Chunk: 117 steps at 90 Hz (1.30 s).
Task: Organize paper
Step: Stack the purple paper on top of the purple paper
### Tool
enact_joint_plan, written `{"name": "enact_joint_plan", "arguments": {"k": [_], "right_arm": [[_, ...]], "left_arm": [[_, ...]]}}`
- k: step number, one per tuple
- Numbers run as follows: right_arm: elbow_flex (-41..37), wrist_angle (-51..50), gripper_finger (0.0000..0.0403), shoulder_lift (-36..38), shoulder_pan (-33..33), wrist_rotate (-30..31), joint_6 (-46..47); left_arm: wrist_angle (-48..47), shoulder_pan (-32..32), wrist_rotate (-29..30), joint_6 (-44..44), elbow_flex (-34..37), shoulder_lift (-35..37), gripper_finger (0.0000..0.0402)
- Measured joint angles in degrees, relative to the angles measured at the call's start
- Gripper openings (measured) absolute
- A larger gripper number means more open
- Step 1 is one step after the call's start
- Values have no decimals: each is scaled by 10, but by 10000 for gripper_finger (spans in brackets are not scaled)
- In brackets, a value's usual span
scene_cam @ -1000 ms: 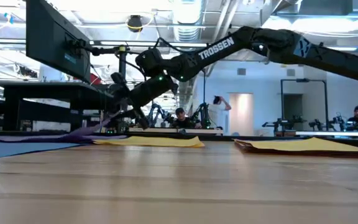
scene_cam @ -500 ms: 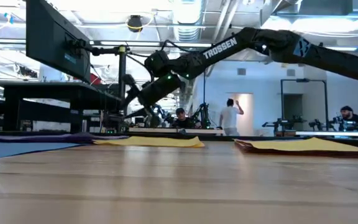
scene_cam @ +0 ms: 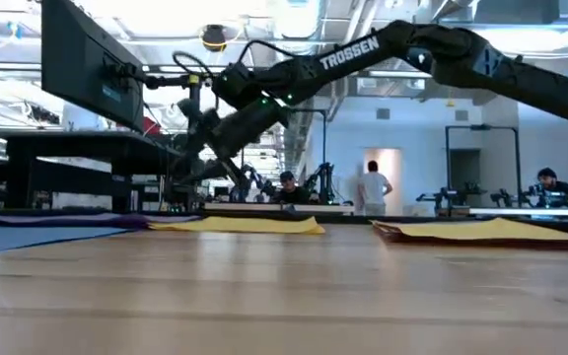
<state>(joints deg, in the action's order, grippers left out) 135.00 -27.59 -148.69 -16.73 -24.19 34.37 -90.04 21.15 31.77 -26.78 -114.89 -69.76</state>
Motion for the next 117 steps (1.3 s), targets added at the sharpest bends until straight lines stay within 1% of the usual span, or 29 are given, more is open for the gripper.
{"name": "enact_joint_plan", "arguments": {"k": [8,15,21,32,35,41,57,60,69,76,84,108,117], "right_arm": [[0,-19,116,3,40,0,-64],[-3,-53,106,4,74,47,-95],[-13,-58,83,4,96,95,-107],[-14,-60,18,2,122,143,-109],[-13,-63,9,3,127,156,-109],[-12,-75,8,-2,135,180,-100],[-14,-74,1,-28,122,179,-78],[-14,-70,1,-26,121,191,-78],[-12,-37,0,-24,113,203,-78],[-13,4,0,-26,108,203,-75],[-13,24,0,-25,100,202,-66],[-13,-19,0,-22,86,201,-93],[-13,-10,0,-21,82,181,-94]], "left_arm": [[0,0,0,1,0,0,82],[0,0,0,6,0,0,82],[0,0,0,10,0,0,82],[0,0,0,10,0,0,82],[0,0,0,10,0,0,82],[0,0,0,10,0,0,82],[0,0,0,10,0,0,82],[0,0,1,10,0,0,82],[0,0,1,10,0,0,82],[0,0,1,10,0,-2,82],[0,0,1,9,0,-4,82],[0,0,1,9,0,-8,82],[0,0,1,10,0,-8,82]]}}
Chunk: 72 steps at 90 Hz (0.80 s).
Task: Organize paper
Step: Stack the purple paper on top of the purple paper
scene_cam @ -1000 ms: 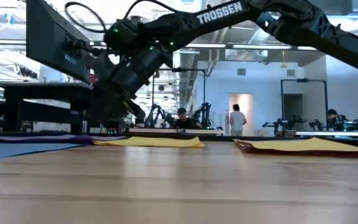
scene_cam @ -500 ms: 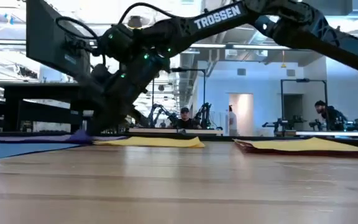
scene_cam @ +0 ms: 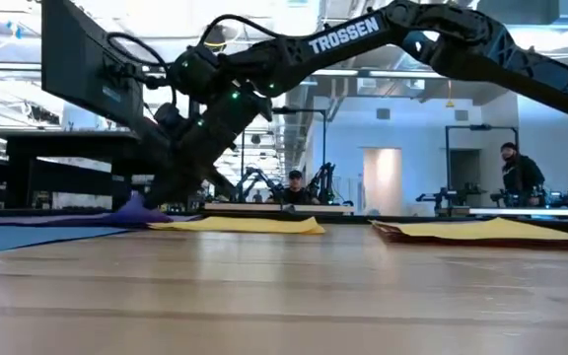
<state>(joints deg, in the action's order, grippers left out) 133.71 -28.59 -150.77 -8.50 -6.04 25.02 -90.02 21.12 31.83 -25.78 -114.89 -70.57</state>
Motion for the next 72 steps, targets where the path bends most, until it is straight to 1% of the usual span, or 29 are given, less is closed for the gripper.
{"name": "enact_joint_plan", "arguments": {"k": [7,20,25,33,41,51,57,63,72], "right_arm": [[0,2,0,0,-1,-14,3],[0,5,0,0,5,-17,5],[1,4,0,0,6,-31,13],[11,0,0,0,8,-68,47],[13,30,0,1,7,-97,80],[13,53,0,2,6,-105,147],[13,53,0,2,6,-105,170],[13,57,0,2,5,-105,168],[13,61,0,2,3,-106,131]], "left_arm": [[0,0,0,0,0,0,82],[0,0,0,0,0,-1,82],[0,0,0,0,0,-1,82],[0,0,0,0,0,-1,82],[0,0,0,0,0,-1,82],[0,0,0,0,0,-1,82],[0,0,0,0,0,-1,82],[0,0,0,0,0,-1,82],[0,0,0,0,0,-1,82]]}}
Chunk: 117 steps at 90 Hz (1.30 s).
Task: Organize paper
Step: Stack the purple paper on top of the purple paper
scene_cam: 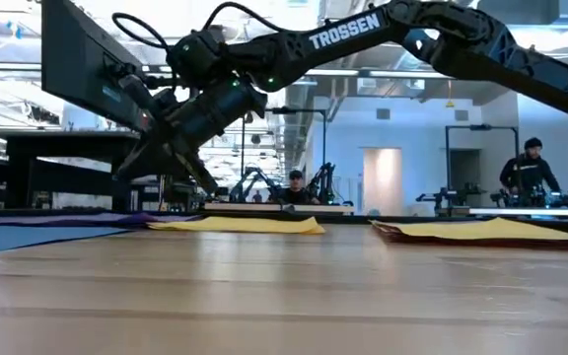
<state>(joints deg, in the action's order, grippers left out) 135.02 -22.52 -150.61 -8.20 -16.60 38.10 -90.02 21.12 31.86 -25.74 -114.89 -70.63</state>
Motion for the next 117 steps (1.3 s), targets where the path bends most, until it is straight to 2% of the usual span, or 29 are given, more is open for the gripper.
{"name": "enact_joint_plan", "arguments": {"k": [13,29,37,62,117], "right_arm": [[0,19,0,0,9,1,-75],[0,24,0,0,43,-1,-225],[0,24,0,0,55,0,-256],[-1,24,0,-1,73,0,-266],[-1,19,0,-1,65,0,-261]], "left_arm": [[0,0,0,0,0,0,82],[0,0,0,1,0,0,82],[0,0,0,2,0,0,82],[0,0,0,1,0,0,82],[13,0,4,13,0,-11,82]]}}
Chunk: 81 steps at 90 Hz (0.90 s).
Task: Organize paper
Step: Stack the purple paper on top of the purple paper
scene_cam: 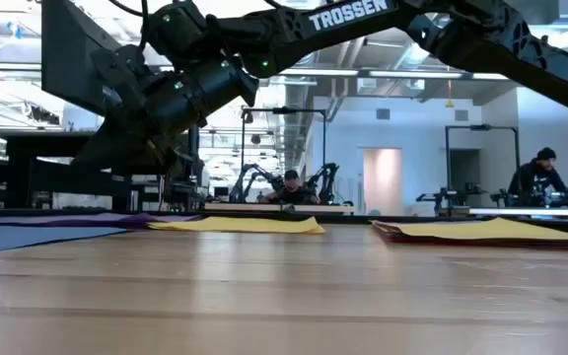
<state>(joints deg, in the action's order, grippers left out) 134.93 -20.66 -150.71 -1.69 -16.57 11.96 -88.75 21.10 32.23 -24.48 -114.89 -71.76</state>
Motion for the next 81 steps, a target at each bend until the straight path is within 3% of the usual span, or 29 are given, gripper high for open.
{"name": "enact_joint_plan", "arguments": {"k": [61,81], "right_arm": [[-16,48,0,-6,1,3,-1],[-15,52,0,-33,-9,49,-12]], "left_arm": [[18,0,7,41,0,6,82],[27,0,12,41,0,5,82]]}}
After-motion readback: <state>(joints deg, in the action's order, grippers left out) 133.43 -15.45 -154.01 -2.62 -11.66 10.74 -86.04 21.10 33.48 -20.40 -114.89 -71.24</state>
